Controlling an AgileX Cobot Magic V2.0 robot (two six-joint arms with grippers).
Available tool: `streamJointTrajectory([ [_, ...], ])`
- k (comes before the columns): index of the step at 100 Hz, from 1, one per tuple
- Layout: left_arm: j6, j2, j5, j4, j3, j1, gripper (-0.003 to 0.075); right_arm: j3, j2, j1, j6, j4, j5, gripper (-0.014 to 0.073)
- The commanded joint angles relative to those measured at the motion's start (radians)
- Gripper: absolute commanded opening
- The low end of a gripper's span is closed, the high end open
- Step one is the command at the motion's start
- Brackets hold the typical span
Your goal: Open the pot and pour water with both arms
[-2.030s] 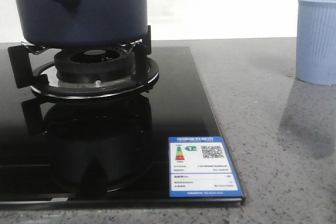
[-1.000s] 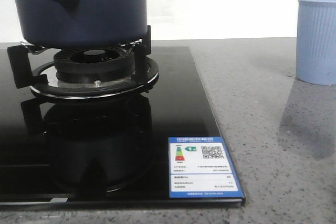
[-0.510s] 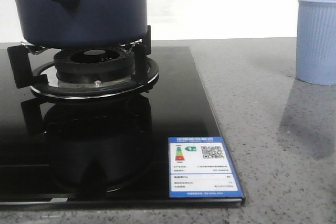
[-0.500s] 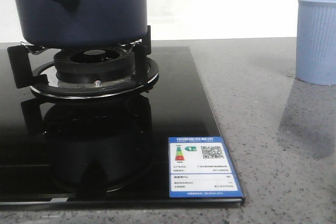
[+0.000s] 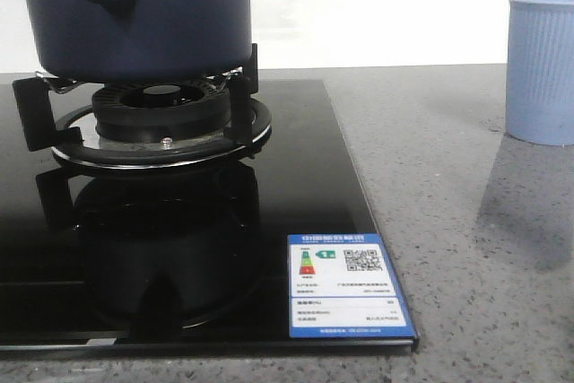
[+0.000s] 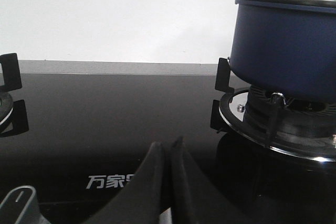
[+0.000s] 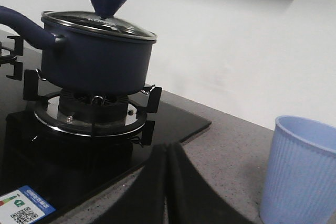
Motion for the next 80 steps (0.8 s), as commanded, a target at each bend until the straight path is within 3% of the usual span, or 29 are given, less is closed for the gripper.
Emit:
streamJointTrajectory([
  [1,-0.009,-0.026,-0.068,-0.006,0.016,0.002,-0.0016,-0.028,0.004,0.001,-0.003,0.033,-0.029,-0.0067],
  [10,-0.009,-0.026,-0.068,-0.006,0.016,0.002,-0.0016,-0.026,0.004,0.001,-0.009,0.107,0.003,-0.0067],
  [17,-0.009,-0.026,-0.068,-0.006,0.016,0.002,-0.0016,-0.026,0.004,0.001,-0.072,0.302,0.081,-0.0067],
  [21,-0.009,-0.026,-0.068,-0.006,0.016,0.002,-0.0016,-0.026,0.004,0.001,-0.155,0.476,0.142,-0.0067],
  [30,-0.009,-0.026,-0.068,-0.006,0.014,0.002,-0.0016,-0.028,0.004,0.001,-0.382,0.735,0.254,-0.0067],
  [43,-0.009,-0.026,-0.068,-0.006,0.014,0.002,-0.0016,-0.065,-0.016,0.002,-0.646,0.959,0.468,-0.0067],
  [59,-0.009,-0.026,-0.068,-0.006,0.014,0.002,-0.0016,-0.084,-0.083,0.060,-0.917,1.054,0.614,-0.0067],
  [80,-0.009,-0.026,-0.068,-0.006,0.014,0.002,-0.0016,-0.018,-0.210,0.100,-0.930,1.064,0.677,-0.0067],
])
